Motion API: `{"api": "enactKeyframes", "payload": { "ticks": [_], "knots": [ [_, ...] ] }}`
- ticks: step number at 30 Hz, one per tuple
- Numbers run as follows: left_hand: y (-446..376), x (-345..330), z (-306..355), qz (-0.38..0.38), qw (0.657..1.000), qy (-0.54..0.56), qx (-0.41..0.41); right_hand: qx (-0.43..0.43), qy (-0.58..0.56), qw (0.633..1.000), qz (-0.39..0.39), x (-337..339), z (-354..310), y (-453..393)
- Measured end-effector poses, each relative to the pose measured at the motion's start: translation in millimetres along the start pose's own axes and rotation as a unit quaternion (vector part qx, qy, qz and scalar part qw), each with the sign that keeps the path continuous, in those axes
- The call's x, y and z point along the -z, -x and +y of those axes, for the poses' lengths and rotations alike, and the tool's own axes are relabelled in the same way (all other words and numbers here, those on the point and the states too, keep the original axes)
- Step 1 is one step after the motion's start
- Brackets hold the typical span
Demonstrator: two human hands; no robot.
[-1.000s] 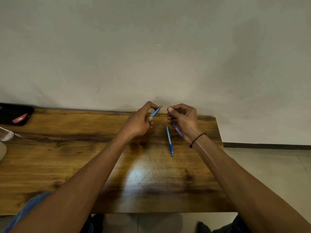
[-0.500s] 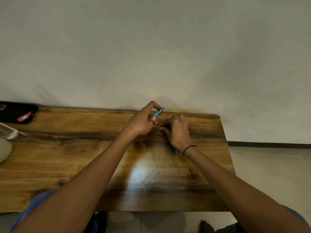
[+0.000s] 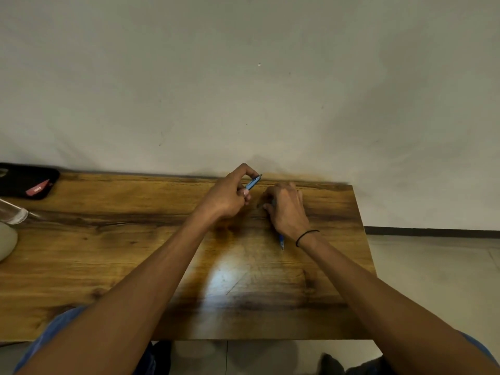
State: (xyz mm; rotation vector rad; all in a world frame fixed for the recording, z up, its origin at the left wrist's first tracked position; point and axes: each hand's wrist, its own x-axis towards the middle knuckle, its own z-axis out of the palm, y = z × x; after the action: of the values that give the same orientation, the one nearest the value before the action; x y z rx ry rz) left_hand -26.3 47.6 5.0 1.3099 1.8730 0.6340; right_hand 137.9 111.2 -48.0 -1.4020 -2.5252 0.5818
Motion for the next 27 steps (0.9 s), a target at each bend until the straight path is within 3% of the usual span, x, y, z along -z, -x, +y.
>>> {"api": "enactKeyframes", "payload": {
  "ticks": [4,8,11,22,27],
  "knots": [
    [0.1,-1.2,1.4,-0.001,1.000,-0.005,0.005,-0.009,-0.122,0.991,0.044,12.4,-5.7,-3.3],
    [-0.4,-2.3,1.2,0.003,1.000,-0.013,0.001,-0.063,-0.347,0.934,0.057,29.4,-9.6,-8.6],
    [-0.6,-2.6,0.8,0.001,1.000,-0.016,-0.005,-0.065,-0.441,0.894,0.045,34.0,-12.0,-10.2],
    [-1.3,-2.7,-0.2,0.001,1.000,-0.024,-0.018,-0.107,-0.499,0.860,0.005,37.4,-11.8,-11.1],
    [-3.1,-3.2,2.1,-0.006,0.999,-0.048,-0.016,-0.117,-0.487,0.866,0.008,35.0,-11.8,-11.5]
  ]
}}
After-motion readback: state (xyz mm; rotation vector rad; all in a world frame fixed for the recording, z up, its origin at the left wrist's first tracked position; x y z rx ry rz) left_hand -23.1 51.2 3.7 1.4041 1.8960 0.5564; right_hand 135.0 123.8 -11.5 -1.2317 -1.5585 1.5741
